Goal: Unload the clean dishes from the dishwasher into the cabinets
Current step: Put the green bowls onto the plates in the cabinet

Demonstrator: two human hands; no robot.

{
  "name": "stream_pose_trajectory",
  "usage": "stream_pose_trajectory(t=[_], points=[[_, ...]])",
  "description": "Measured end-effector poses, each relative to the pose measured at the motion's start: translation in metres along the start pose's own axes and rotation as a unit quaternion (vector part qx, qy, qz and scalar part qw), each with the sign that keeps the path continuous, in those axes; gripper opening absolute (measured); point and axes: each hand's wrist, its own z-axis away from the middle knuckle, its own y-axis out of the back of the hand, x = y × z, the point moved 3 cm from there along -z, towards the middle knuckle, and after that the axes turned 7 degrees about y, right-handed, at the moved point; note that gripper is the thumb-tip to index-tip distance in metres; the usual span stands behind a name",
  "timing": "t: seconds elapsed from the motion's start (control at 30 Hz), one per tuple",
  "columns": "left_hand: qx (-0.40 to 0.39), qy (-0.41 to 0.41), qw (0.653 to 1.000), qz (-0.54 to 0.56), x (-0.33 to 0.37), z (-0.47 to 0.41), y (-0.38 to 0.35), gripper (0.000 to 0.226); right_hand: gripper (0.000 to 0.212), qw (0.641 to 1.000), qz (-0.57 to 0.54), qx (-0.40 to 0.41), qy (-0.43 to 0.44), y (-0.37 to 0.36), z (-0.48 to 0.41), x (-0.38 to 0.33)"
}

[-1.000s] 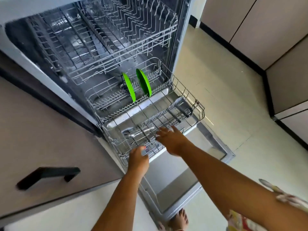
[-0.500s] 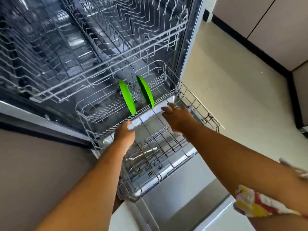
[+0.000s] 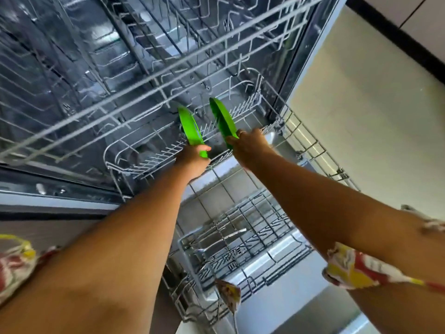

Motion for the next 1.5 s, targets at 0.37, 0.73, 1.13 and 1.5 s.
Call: stream_pose_trajectory(t=[0.37,0.73,1.13,1.5], points=[[0.119,-0.042,0.989,0.071,0.003,0.048,0.027,0.033,0.033,0.996,0.045,0.032,0.071,0.022,0.031,-0.007],[0.232,-0.009,0.961,0.149,0.008,0.182,0.011,0.026,0.026,0.99,0.091,0.082,0.075,0.039,0.131,-0.007],[0.24,0.05,0.878,0.412,-0.046,0.321,-0.029,0.039,0.048,0.886,-0.415,0.149,-0.145,0.0,0.233,-0.047],[0.063,0.131,0.733,0.664,-0.104,0.434,-0.06,0.032,0.034,0.543,-0.768,0.204,-0.271,-0.025,0.301,-0.125]])
